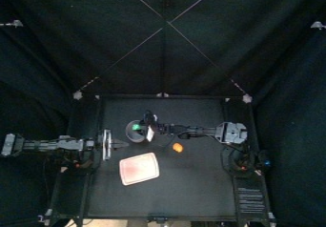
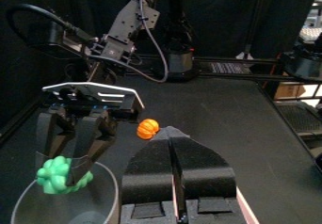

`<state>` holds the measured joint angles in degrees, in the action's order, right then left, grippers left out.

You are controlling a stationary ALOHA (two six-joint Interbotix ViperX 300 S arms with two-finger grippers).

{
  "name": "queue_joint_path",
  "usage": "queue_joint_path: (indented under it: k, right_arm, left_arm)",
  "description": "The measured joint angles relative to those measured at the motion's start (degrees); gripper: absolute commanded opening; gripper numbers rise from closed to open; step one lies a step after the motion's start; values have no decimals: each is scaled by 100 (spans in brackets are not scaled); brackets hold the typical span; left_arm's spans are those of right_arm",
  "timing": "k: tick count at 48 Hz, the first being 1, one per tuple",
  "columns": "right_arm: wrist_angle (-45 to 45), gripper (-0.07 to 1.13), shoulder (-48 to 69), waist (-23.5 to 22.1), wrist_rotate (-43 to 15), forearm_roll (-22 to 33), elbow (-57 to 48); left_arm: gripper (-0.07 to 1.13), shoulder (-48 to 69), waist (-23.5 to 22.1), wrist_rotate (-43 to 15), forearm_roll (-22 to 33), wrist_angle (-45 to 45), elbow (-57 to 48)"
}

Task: Pick the green grapes then place it in the grey bowl
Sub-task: Drop green grapes in the grey bowl and return to neutral

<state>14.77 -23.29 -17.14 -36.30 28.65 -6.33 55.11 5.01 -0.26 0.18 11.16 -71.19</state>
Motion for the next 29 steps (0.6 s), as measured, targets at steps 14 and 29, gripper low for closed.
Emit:
queue_joint_path:
  k: [14,29]
  right_arm:
    - [-448,91,-44,44,26,185,132]
    - [-1274,91,220,334,35,483,114]
  left_arm:
    - [13,0,9,18,0,0,-9]
    - [13,0,18,26,0,0,-9]
